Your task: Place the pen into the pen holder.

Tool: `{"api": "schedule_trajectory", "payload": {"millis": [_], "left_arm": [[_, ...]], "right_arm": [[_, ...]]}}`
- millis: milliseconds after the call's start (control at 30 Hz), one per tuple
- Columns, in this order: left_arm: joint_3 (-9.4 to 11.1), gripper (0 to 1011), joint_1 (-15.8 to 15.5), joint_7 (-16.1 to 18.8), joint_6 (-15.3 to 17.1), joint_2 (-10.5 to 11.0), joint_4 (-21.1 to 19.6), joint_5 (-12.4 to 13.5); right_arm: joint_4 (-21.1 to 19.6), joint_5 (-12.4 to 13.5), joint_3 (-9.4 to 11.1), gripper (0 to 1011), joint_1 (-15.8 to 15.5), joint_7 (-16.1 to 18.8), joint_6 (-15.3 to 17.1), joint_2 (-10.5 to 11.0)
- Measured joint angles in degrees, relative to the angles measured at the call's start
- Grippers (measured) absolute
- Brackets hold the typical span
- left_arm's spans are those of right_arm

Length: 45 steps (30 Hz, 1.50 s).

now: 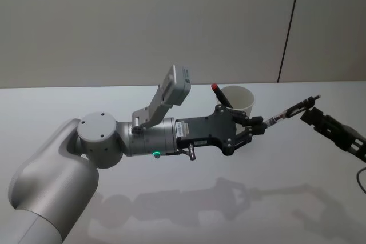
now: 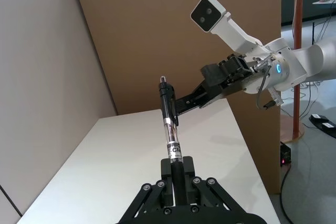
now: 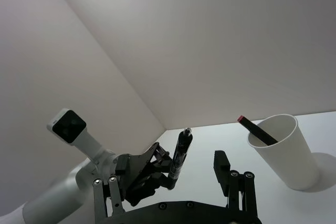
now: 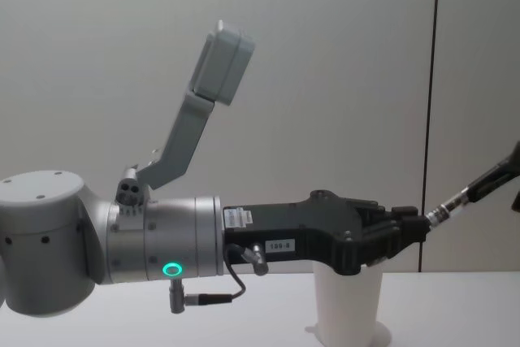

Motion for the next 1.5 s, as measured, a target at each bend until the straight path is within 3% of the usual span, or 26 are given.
{"api": "schedule_trajectory", "payload": {"millis": [1200,1400,1500], "left_arm": [[0.00,136,0.00,0.00,0.00,0.00,0.00,0.00],[0.00,136,0.00,0.00,0.00,0.00,0.00,0.00],[0.00,136,0.00,0.00,0.00,0.00,0.00,0.00]], "right_arm": [[2.12,-1.22,-4.25,1001,2.87,-3.84,-3.52,-1.40],[2.23,-1.23,-4.76,907,3.18,-4.31,-3.69,-1.53],[2.30,-0.95,-5.00,799,3.36,-4.67,-3.75,-1.57]]}}
